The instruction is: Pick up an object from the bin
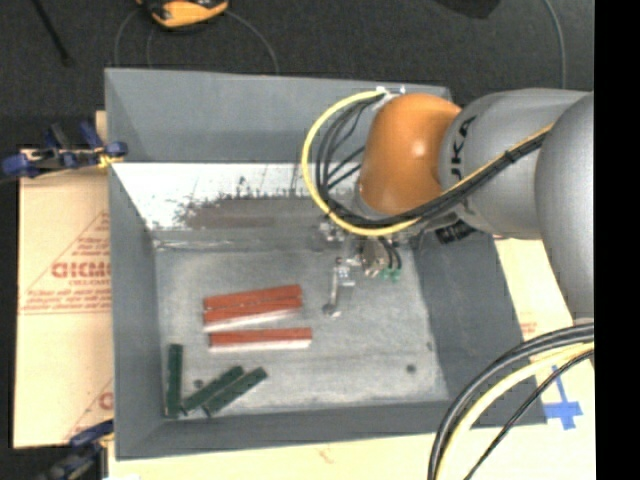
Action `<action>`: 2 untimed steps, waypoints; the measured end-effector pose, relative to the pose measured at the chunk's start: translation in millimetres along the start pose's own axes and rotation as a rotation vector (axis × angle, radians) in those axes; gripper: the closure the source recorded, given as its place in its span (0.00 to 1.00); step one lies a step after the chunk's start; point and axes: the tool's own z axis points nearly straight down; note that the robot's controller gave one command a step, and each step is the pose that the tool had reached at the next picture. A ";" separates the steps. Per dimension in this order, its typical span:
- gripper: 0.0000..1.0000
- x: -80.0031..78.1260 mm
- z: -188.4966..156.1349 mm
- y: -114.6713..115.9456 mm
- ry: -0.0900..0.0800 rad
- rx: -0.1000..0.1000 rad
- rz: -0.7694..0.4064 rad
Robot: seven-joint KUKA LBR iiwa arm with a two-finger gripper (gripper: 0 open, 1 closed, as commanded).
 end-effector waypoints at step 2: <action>1.00 51.0 56.2 31.6 0.009 0.001 0.180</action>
Offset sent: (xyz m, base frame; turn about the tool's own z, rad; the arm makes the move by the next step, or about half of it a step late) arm -0.0511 0.0330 -0.0574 0.1821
